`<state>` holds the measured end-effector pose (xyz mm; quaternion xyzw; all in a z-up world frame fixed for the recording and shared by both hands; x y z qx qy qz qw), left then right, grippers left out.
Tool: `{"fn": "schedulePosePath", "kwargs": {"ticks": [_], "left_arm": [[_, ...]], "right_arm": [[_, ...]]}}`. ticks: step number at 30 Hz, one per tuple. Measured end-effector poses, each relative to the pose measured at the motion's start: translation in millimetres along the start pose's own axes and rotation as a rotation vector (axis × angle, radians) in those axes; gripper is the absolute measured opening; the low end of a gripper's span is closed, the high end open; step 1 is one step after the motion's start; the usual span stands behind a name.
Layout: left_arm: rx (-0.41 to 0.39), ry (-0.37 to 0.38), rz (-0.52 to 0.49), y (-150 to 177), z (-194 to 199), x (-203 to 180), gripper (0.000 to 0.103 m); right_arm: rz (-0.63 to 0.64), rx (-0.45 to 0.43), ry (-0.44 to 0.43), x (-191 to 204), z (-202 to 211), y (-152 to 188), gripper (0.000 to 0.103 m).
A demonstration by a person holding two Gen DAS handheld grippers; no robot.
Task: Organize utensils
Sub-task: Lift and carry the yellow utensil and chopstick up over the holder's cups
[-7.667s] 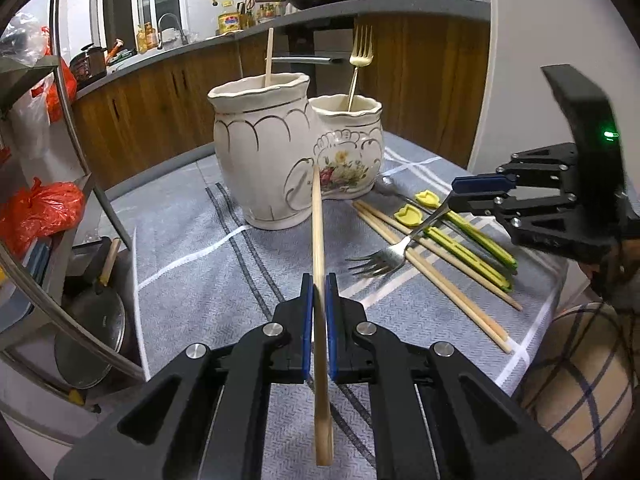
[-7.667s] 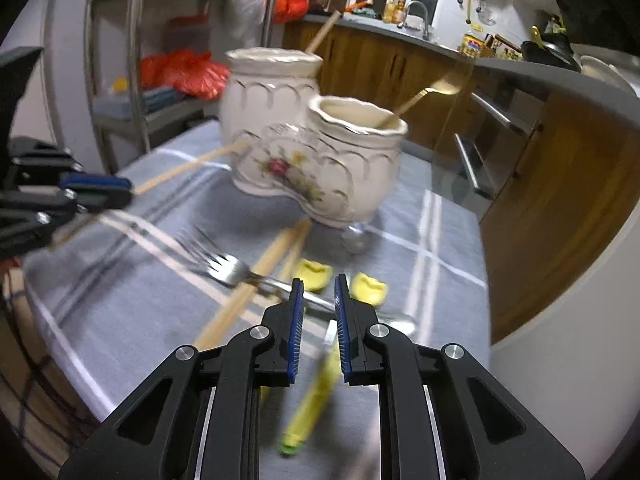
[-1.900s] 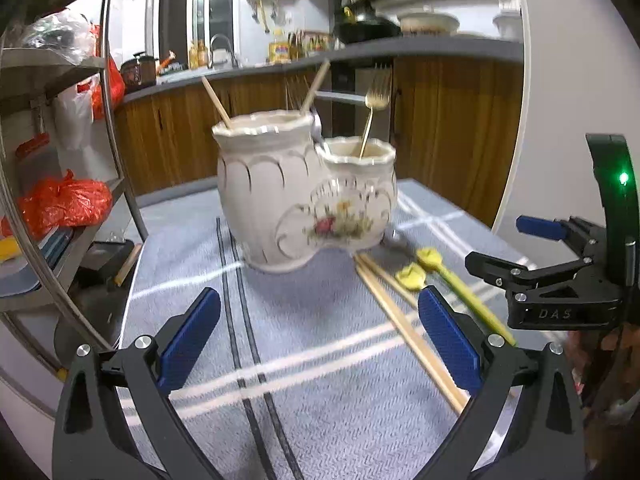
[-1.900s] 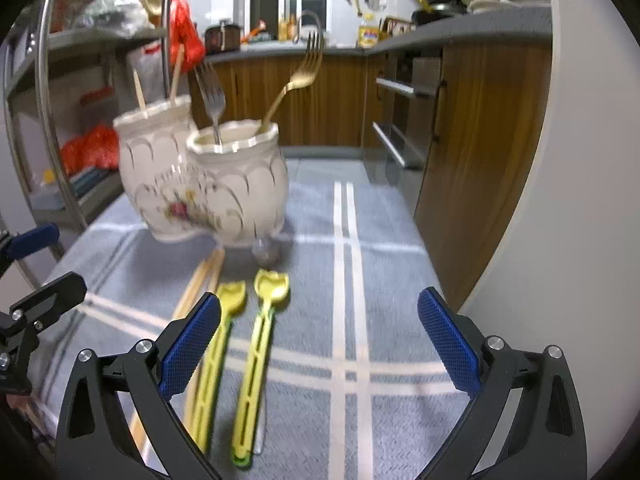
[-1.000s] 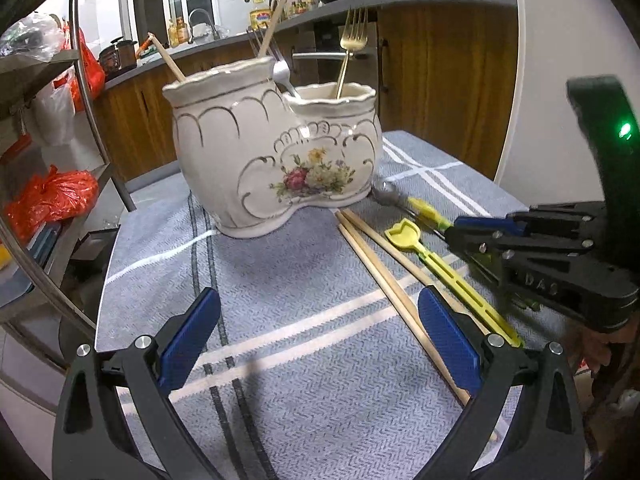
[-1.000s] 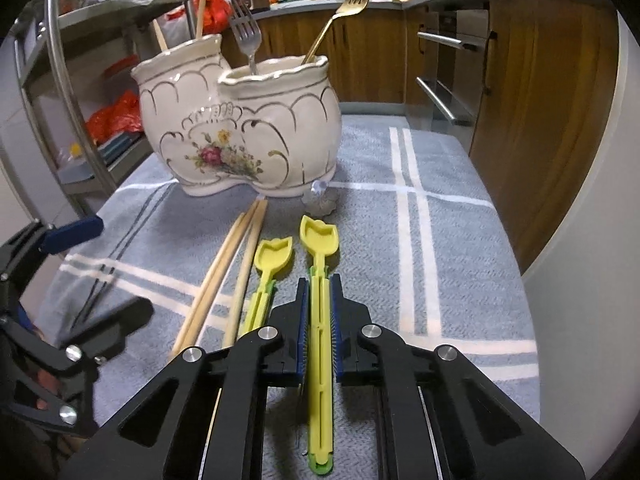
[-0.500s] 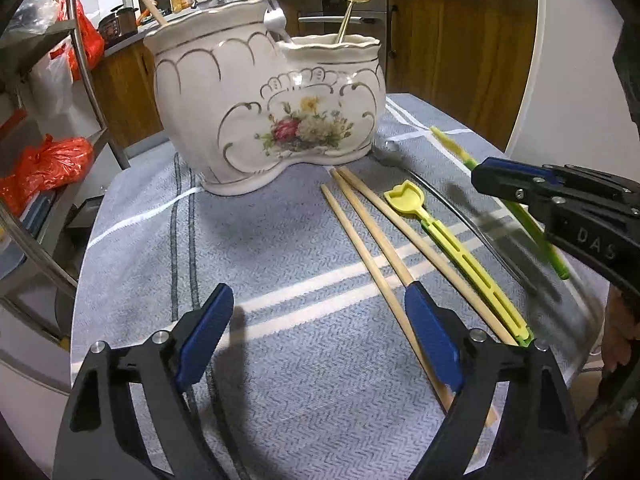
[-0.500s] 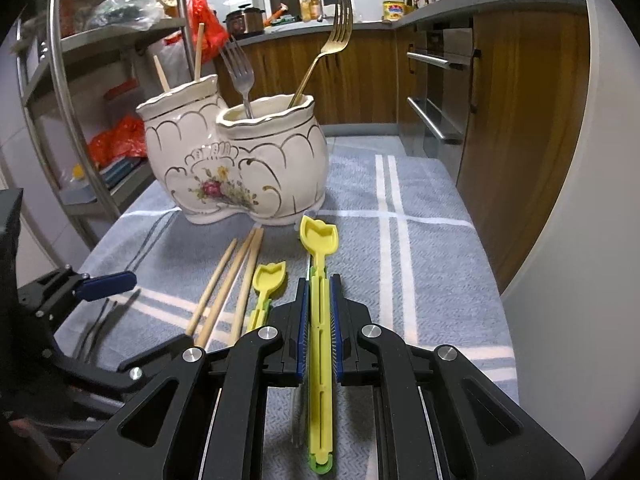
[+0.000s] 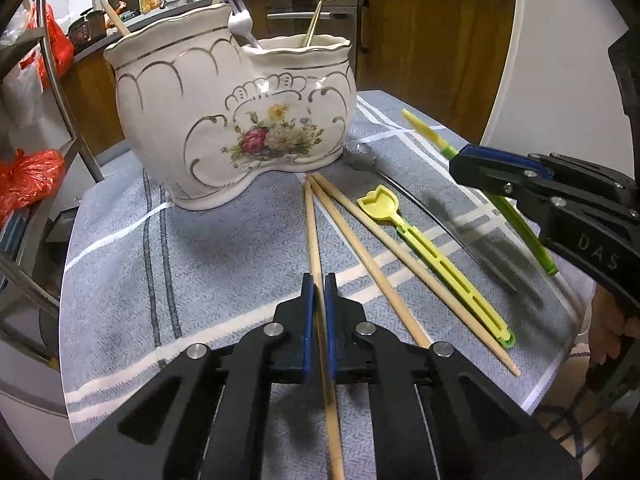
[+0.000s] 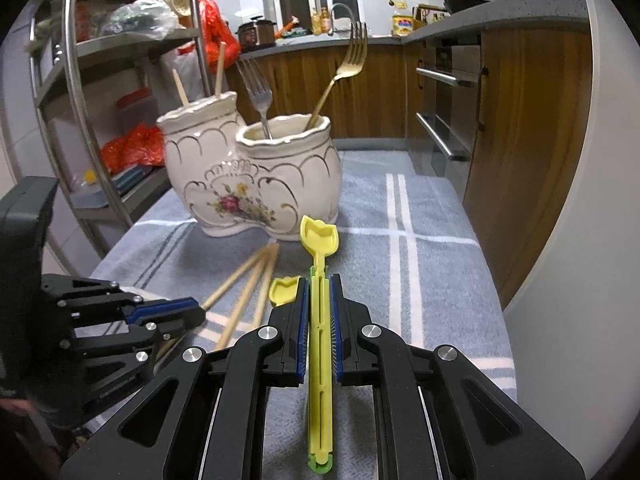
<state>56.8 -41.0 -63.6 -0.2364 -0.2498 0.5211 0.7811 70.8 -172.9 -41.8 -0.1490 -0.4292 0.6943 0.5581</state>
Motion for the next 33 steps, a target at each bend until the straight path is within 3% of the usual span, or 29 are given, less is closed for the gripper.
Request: {"fn": "schedulePosePath", "kwargs": {"ticks": [5, 17, 26, 33], "left_arm": [[-0.031, -0.002, -0.035, 3.4, 14.4, 3.5, 0.005], [-0.311, 0.016, -0.049, 2.0, 58.1, 14.0, 0.005], [-0.451, -0.004, -0.09, -7.3, 71.0, 18.8, 0.005], [-0.564, 0.009, -0.027, -20.1, 98.7, 46.6, 0.005]], "right_arm": [[0.025, -0.042, -0.025, 8.6, 8.2, -3.1, 0.011], [-0.021, -0.181, -0.057, 5.5, 27.9, -17.1, 0.011], [-0.043, -0.201, -0.058, 4.1, 17.0, -28.5, 0.011], [-0.039, -0.233, -0.077, 8.2, 13.4, -48.2, 0.011]]}}
Point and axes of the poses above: each gripper's, at about its wrist camera, not at the fingertips, and z roughly against the way its jaws point, x to its left, y to its underside, the point moved 2 cm from there along -z, roughly the way its jaws point, and after that the axes turned 11 degrees about -z, right-handed, at the moved point
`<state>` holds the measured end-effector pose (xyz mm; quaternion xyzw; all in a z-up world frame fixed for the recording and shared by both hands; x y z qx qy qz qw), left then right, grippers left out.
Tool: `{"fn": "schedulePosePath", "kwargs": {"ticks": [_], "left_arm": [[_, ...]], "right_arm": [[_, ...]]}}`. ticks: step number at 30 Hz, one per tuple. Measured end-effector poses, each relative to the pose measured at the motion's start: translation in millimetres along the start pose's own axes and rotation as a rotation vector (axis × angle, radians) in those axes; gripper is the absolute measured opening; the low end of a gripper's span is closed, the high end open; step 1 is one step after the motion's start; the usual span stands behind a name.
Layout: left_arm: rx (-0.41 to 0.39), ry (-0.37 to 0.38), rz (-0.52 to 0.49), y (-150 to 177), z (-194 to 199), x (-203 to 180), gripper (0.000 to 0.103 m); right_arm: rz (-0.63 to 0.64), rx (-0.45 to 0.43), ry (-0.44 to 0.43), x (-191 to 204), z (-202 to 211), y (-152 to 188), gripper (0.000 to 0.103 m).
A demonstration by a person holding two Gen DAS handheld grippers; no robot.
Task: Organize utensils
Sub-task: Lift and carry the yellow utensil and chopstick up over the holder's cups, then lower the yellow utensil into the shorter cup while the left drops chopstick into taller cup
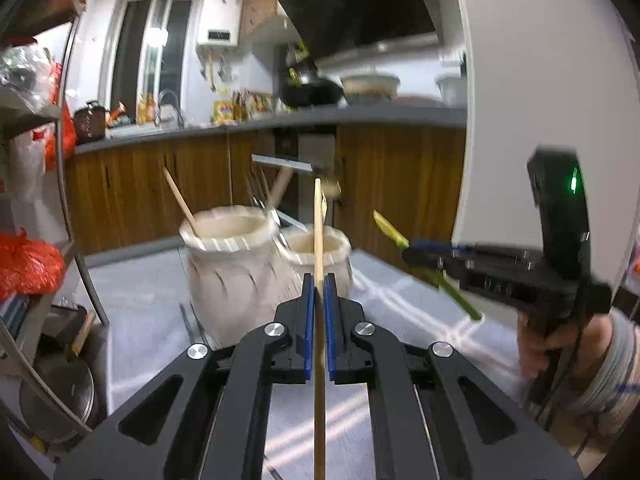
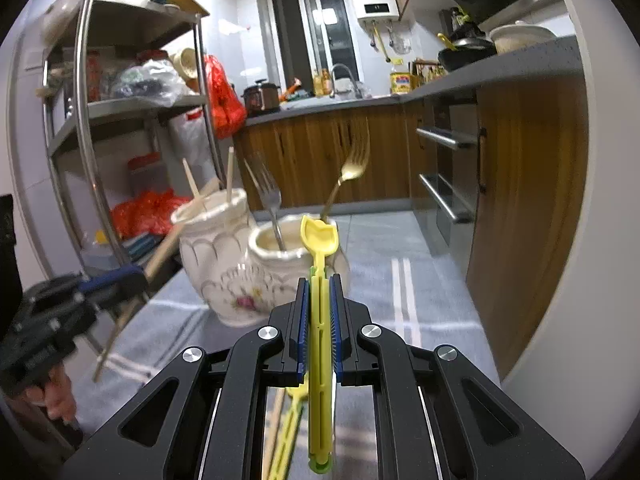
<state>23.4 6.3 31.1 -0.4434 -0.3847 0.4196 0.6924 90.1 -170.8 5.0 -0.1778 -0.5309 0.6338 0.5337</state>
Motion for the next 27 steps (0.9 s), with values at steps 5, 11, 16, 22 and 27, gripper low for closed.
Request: {"fn": "schedulePosePath", "kwargs": {"ticks": [5, 11, 16, 22, 27], "left_arm": [[-0.048, -0.013, 0.067, -25.3, -11.1, 34.0, 0.005], [-0.107, -0.006, 0.158, -48.9, -39.1, 76.9, 0.005], [-0.156, 0.0, 0.231, -62.1, -63.6, 100.2, 0.005], [-0.187, -0.065, 0.212, -62.7, -88.2, 102.5, 0.005], [-0.193, -0.132, 0.182, -60.8, -103.6, 103.6, 0.005]], "right_arm": [[-0.03, -0.041, -0.034, 6.2, -15.6, -29.0, 0.011], [-0.056, -0.099, -0.071, 14.0, -35.8, -57.4, 0.011], [-0.113, -0.143, -0.115, 11.7, -64.0, -73.6, 0.011], [-0.124, -0.168, -0.114, 14.7, -92.5, -74.0, 0.011], [-0.07, -0.182, -0.068, 22.1, -109.9, -70.4, 0.011]]}}
Point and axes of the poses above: each gripper's, at about its wrist camera, not at the fingertips, and z roughly against the way its jaws point, x to its left, y to its underside, the point moved 2 cm from there along -z, roughly the way its jaws point, and after that the axes turned 11 degrees about -z, right-handed, at the moved point
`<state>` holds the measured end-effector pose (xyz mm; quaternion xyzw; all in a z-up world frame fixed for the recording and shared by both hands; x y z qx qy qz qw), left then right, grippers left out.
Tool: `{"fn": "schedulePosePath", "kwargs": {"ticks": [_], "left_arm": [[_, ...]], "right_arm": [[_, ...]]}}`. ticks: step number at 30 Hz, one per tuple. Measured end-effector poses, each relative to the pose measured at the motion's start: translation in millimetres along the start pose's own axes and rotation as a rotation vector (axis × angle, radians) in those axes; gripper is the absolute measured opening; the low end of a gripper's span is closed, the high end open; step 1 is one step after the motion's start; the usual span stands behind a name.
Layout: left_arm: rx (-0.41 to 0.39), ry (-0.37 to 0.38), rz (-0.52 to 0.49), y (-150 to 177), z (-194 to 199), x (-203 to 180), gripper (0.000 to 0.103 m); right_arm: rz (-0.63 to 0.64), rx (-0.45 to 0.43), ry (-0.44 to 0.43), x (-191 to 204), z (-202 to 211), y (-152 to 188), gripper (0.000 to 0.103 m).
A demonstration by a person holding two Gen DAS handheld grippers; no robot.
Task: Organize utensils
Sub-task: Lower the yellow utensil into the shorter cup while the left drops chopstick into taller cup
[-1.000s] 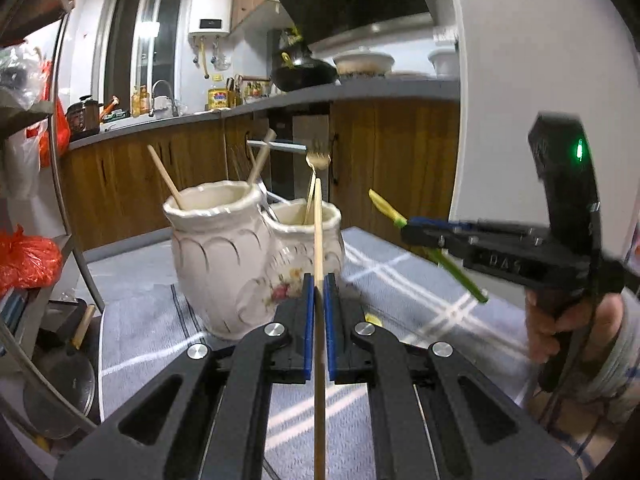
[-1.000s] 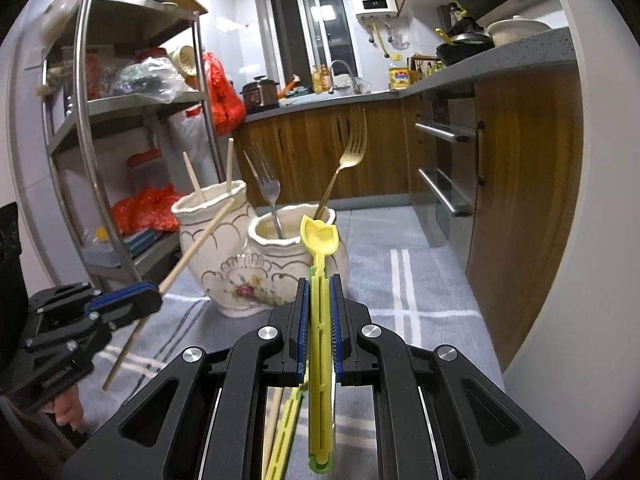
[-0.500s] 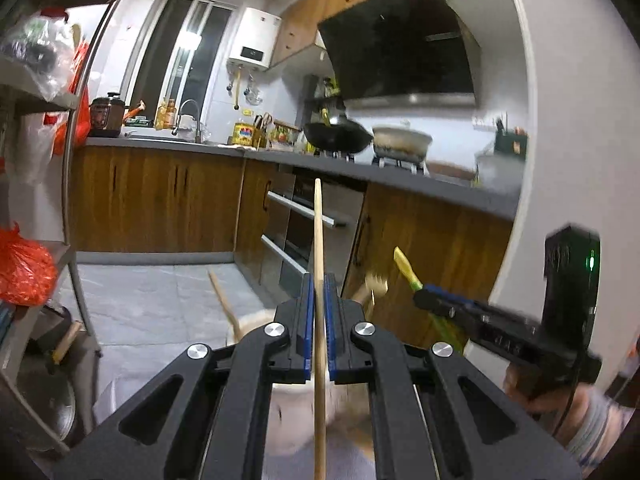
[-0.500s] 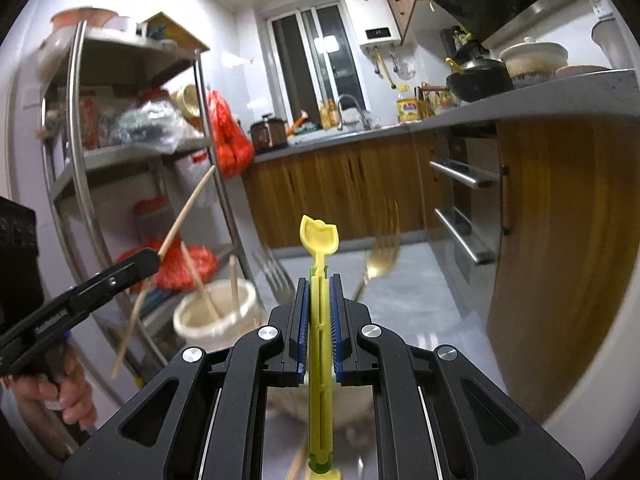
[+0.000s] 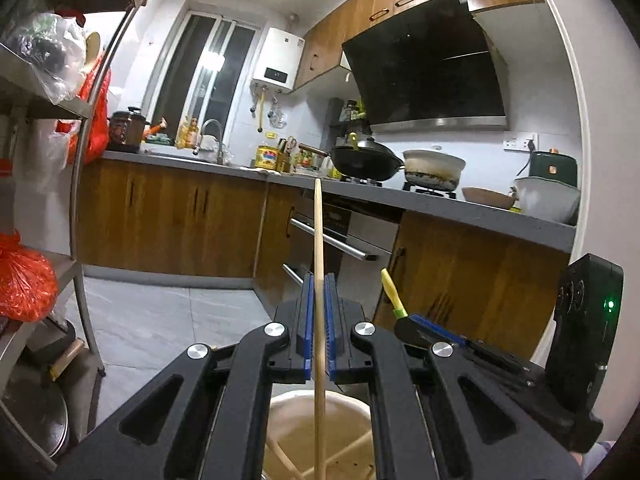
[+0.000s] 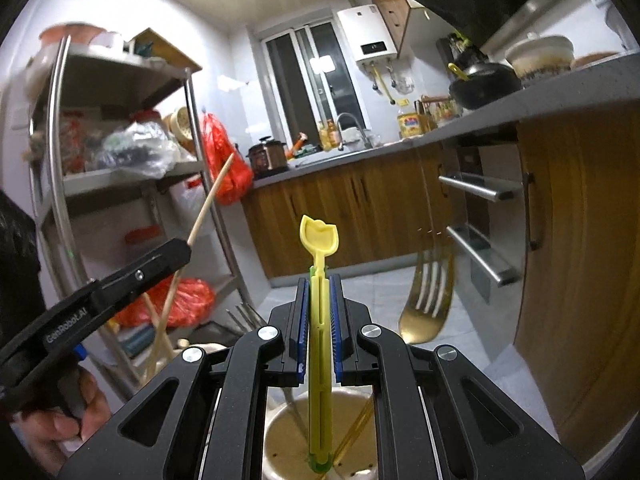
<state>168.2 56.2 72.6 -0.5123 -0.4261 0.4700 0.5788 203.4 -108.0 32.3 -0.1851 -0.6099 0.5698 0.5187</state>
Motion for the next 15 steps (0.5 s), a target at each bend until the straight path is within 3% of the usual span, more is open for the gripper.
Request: {"fn": "schedulePosePath", "kwargs": {"ticks": [7, 15], "left_arm": [[0.008, -0.013, -0.022, 7.8, -0.2, -0.9, 0.005], [0.037, -0.004, -0.037, 20.1, 25.5, -4.0, 0.005]], "right_arm": [[0.087, 0.028, 0.075, 6.6, -15.8, 16.2, 0.011], [0.146, 0.128, 0.132, 14.0, 0.6, 24.4, 0.011]]}}
Point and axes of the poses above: each gripper's, at about its wrist camera, not at the fingertips, and z roughly against the way its jaws point, x to its left, y to its underside, the point moved 2 cm from there along -z, roughly the way its jaws point, and after that the axes turned 11 degrees about -z, right-handed, at the moved point
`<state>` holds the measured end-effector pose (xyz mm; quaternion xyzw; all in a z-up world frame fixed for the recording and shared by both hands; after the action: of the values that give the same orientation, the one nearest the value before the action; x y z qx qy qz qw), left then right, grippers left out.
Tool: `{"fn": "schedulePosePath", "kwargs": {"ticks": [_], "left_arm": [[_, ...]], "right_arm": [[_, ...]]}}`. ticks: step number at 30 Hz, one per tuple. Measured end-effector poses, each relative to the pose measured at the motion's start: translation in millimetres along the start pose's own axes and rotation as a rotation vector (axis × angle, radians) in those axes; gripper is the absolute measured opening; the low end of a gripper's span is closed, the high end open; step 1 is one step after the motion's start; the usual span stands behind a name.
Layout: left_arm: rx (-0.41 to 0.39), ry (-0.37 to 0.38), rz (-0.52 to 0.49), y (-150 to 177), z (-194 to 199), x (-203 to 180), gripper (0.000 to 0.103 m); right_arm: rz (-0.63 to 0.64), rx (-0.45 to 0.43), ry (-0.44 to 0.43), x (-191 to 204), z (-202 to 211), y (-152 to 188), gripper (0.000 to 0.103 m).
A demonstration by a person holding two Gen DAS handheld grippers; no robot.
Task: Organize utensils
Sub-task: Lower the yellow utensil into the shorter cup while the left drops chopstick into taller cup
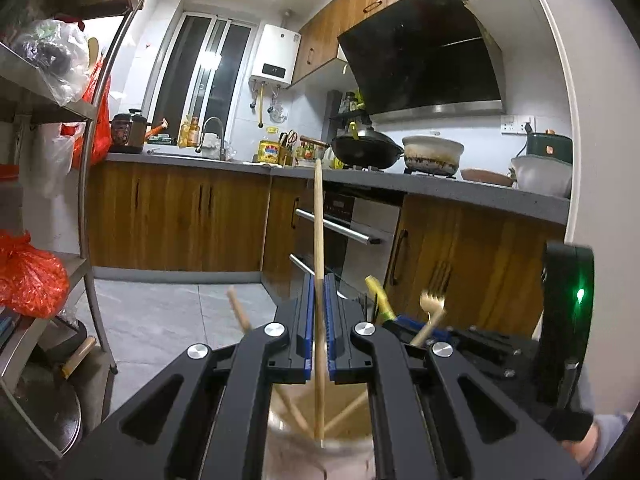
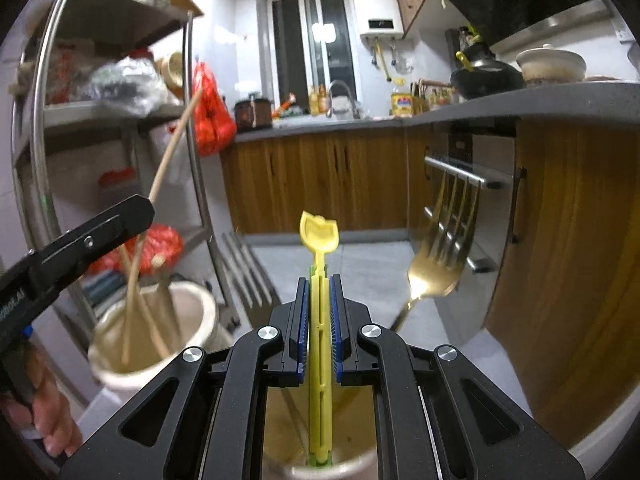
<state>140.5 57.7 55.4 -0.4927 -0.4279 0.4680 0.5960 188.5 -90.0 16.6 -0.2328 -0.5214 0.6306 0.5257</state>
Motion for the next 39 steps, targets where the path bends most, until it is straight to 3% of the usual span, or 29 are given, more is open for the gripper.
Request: {"fn": "schedulePosePath", "kwargs": {"ticks": [10, 24, 26, 29, 35, 39], "left_arm": [[0.043, -0.03, -0.012, 16.4, 22.3, -9.6, 0.005], [0.066, -0.014, -0.03, 19.7, 15.0, -12.8, 0.006], [0.063, -0.015, -0.033, 20.3, 15.5, -13.5, 0.009], [0.051, -0.019, -0.031, 20.7, 18.1, -13.1, 0.028], [0.017, -0.028, -0.035, 17.9, 23.4, -14.3, 0.046], [-0.005, -0.049, -0.039, 16.5, 27.0, -14.5, 0.059]], "right_arm": [[-0.009, 0.037, -0.02, -5.9, 29.1, 12.9, 0.011], [-0.034, 0.074, -0.028, -11.8, 21.8, 16.1, 0.011], [-0.035, 0.07, -0.03, -11.7, 22.7, 16.0, 0.017], [-0.04, 0.053, -0.041, -12.0, 25.6, 14.1, 0.028], [-0.033, 0.006, -0.053, -10.3, 35.8, 10.7, 0.041], [-0.029, -0.027, -0.045, -10.4, 42.7, 8.5, 0.058]]}}
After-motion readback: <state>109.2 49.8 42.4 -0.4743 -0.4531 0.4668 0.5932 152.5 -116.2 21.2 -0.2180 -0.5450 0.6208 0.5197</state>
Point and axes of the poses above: each gripper's, at about its wrist camera, not at the fingertips, and z roughly against the way its jaws point, x to its left, y to its underside, the point moved 2 cm from there along -z, roughly the way its jaws point, and after that the axes turned 11 degrees about -z, right-handed, at the moved point
